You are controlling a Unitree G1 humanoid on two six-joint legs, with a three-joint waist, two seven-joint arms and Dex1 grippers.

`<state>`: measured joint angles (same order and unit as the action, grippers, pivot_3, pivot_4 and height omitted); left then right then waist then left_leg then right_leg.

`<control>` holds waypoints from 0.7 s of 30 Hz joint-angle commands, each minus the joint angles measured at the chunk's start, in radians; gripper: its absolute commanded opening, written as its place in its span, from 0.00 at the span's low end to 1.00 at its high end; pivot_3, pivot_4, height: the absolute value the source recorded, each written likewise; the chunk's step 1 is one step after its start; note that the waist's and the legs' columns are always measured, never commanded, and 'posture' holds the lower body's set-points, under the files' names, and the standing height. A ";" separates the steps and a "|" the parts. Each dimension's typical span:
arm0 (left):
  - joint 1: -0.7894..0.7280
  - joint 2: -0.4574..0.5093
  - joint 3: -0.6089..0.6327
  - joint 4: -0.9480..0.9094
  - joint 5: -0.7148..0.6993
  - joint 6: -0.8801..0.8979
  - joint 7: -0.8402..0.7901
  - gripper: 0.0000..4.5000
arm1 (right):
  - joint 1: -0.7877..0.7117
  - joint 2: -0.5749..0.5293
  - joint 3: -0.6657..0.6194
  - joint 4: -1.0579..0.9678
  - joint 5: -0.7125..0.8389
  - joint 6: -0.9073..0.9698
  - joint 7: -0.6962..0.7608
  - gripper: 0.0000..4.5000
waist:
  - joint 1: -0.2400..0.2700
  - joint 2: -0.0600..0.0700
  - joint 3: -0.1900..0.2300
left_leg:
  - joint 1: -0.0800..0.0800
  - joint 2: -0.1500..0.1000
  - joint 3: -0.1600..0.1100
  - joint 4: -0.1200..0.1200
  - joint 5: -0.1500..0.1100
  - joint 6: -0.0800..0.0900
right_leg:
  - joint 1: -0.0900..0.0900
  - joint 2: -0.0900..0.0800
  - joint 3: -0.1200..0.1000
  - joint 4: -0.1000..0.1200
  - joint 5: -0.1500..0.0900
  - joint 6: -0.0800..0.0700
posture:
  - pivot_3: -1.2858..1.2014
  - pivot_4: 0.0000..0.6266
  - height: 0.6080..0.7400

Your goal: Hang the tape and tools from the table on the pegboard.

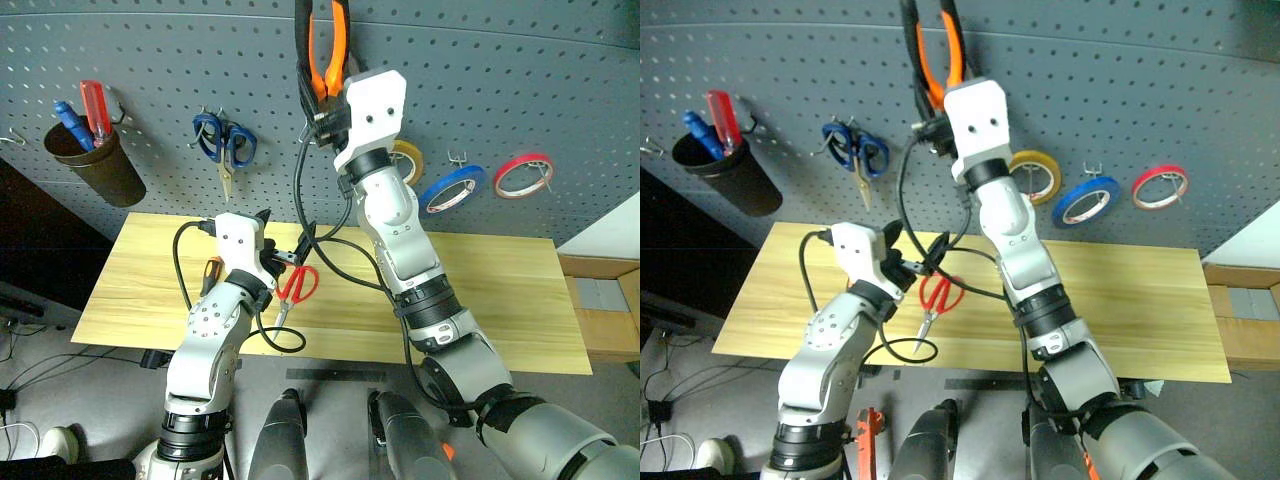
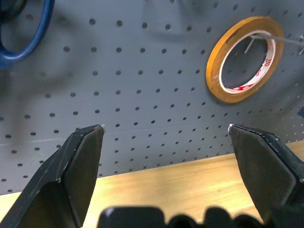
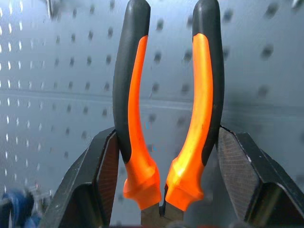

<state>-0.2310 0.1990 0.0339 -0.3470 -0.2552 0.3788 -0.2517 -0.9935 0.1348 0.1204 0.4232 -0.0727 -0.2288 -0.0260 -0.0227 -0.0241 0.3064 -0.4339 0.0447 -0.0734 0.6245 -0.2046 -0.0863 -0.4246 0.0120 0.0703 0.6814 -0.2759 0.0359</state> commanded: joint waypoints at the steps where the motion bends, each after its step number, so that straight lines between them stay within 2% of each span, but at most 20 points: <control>1: -0.001 0.004 0.002 -0.022 0.002 -0.027 -0.008 1.00 | -0.061 0.018 0.003 0.102 -0.019 -0.118 -0.013 0.56 | 0.001 0.000 0.000 | 0.000 0.000 0.000 0.000 0.000 0.000 | 0.000 0.000 0.000 0.000 0.000 0.000 | 0.56 0.47 1.00; 8: 0.008 0.006 0.002 -0.034 -0.002 -0.018 -0.011 1.00 | -0.138 -0.002 -0.036 0.267 -0.019 -0.207 -0.031 0.56 | 0.007 0.000 0.000 | 0.001 0.000 0.000 0.000 0.000 0.000 | 0.000 0.000 0.000 0.000 0.000 0.000 | 0.57 0.48 1.00; 13: 0.014 0.011 0.014 -0.033 -0.006 -0.016 -0.009 1.00 | -0.152 0.014 -0.036 0.274 -0.016 -0.215 -0.037 0.56 | 0.018 -0.001 0.001 | 0.000 0.000 0.000 0.000 0.000 0.000 | 0.000 0.000 0.000 0.000 0.000 0.000 | 0.57 0.48 1.00; 18: 0.015 0.011 0.017 -0.036 -0.006 -0.013 -0.008 1.00 | -0.087 0.032 0.008 0.246 -0.028 -0.154 0.014 0.56 | 0.020 -0.001 0.001 | 0.001 0.000 0.000 0.000 0.000 0.000 | 0.000 0.000 0.000 0.000 0.000 -0.001 | 0.57 0.47 1.00; 21: 0.023 0.012 0.015 -0.041 -0.004 -0.012 -0.009 1.00 | -0.001 0.016 0.024 0.144 -0.024 -0.115 0.050 0.78 | 0.022 -0.001 0.001 | 0.001 0.000 0.000 -0.001 0.000 0.000 | 0.000 0.000 0.000 -0.001 0.000 0.000 | 0.57 0.48 1.00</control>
<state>-0.2125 0.2059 0.0478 -0.3466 -0.2569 0.3806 -0.2546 -1.0152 0.1377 0.1234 0.6338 -0.0968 -0.3561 0.0028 -0.0009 -0.0252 0.3074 -0.4334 0.0450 -0.0736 0.6238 -0.2047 -0.0862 -0.4242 0.0120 0.0700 0.6805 -0.2757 0.0355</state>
